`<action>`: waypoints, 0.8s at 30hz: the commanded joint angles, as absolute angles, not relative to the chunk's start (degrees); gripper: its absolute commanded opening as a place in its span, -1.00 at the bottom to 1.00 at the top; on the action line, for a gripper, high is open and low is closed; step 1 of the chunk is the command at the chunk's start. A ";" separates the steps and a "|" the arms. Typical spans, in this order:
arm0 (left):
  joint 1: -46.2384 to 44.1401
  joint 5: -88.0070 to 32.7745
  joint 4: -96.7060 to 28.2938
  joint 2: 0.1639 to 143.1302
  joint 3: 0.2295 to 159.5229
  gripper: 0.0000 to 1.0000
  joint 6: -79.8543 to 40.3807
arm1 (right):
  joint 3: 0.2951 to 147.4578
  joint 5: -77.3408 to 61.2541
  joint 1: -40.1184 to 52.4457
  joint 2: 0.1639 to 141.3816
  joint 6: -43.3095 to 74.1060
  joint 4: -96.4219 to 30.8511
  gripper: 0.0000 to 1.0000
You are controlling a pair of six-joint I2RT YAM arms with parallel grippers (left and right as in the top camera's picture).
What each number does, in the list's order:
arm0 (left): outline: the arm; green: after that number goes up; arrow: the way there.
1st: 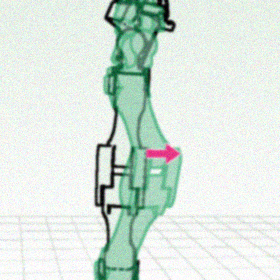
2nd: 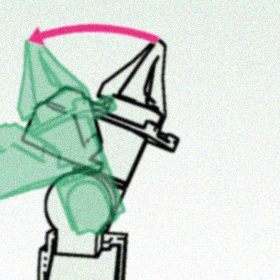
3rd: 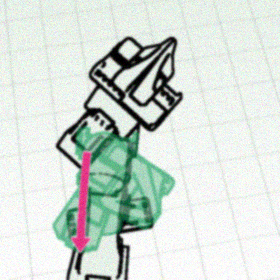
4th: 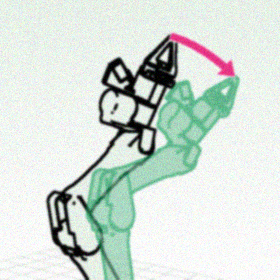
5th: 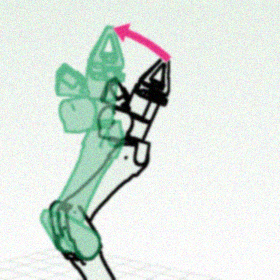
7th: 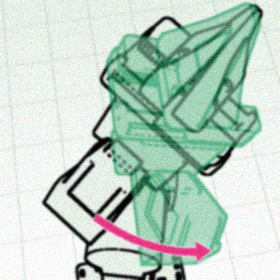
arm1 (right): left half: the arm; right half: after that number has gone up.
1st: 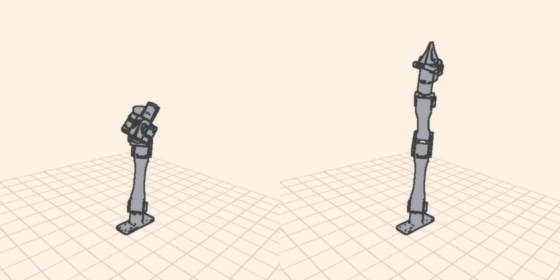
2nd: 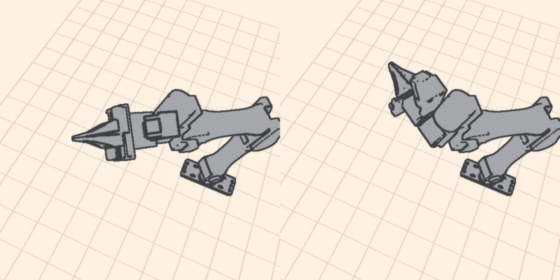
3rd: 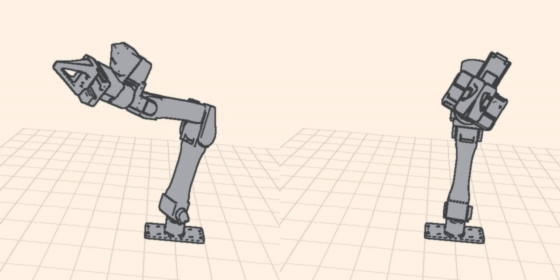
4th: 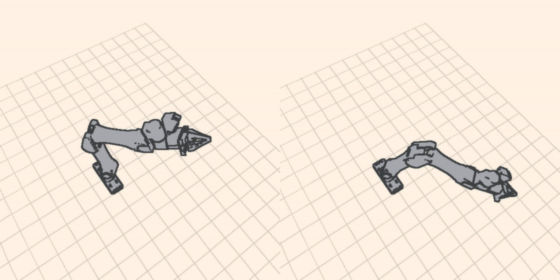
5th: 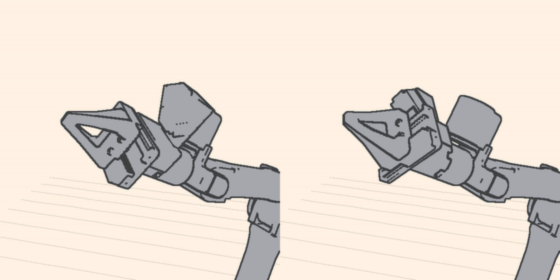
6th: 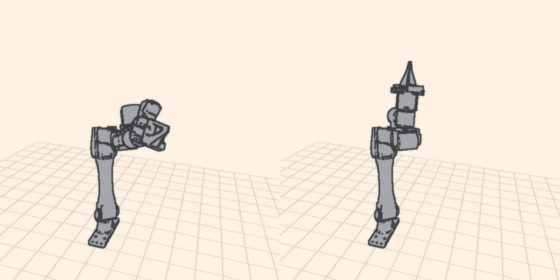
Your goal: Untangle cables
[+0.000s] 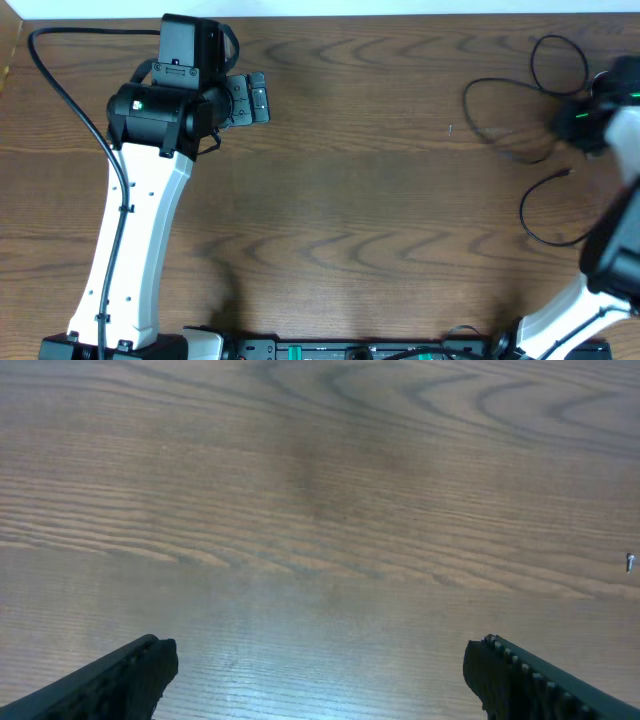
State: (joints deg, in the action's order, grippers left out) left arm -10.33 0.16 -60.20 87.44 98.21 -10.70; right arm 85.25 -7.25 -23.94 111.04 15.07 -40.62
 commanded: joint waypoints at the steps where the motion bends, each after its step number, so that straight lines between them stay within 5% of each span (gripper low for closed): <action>1: -10.15 0.49 -60.38 87.77 97.73 0.96 -10.83 | 89.71 -9.82 -32.67 104.95 15.18 -42.15 -0.98; 15: -10.15 0.47 -60.38 87.77 97.73 0.96 -10.83 | 89.76 -8.05 -52.45 110.65 11.79 -29.76 -0.98; 16: -10.15 0.49 -60.40 87.77 97.73 0.96 -10.83 | 89.76 -8.08 -52.47 110.91 10.13 -28.93 -0.77; 18: -10.15 0.47 -60.38 87.77 97.73 0.96 -10.85 | 89.78 -7.81 -52.18 110.98 7.29 -27.64 0.54; 19: -10.15 0.49 -60.40 87.77 97.73 0.96 -10.83 | 89.89 -7.62 -51.96 110.96 6.72 -27.07 0.99; 24: -10.15 0.49 -60.40 87.77 97.73 0.96 -10.83 | 92.86 -11.94 -50.30 110.91 5.23 -29.74 0.98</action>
